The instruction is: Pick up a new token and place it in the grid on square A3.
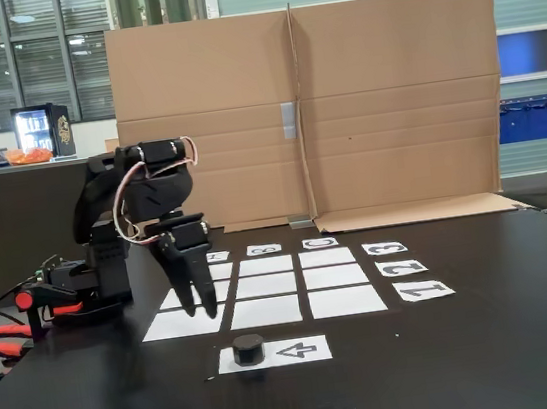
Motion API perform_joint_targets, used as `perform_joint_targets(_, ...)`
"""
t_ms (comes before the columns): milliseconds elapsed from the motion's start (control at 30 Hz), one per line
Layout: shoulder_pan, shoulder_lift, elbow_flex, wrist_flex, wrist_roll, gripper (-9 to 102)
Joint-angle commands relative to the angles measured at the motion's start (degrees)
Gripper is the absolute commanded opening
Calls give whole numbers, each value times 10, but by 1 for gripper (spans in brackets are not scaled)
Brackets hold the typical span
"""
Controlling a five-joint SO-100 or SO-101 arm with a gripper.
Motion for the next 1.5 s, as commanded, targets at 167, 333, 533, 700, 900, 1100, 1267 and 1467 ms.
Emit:
perform_joint_targets(167, -34, -43, -65, -5, 11, 27)
perform_joint_targets(333, -49, -69, -69, -5, 11, 27)
perform_joint_targets(533, -56, -86, -69, -5, 12, 29)
perform_joint_targets(700, -62, -95, -69, -6, 12, 30)
perform_joint_targets(900, -70, -106, -70, -8, 12, 30)
perform_joint_targets(1100, -76, -122, -88, -15, 16, 30)
perform_joint_targets(1267, -77, -137, -105, -21, 18, 30)
perform_joint_targets(1467, -76, -147, -105, -35, 19, 30)
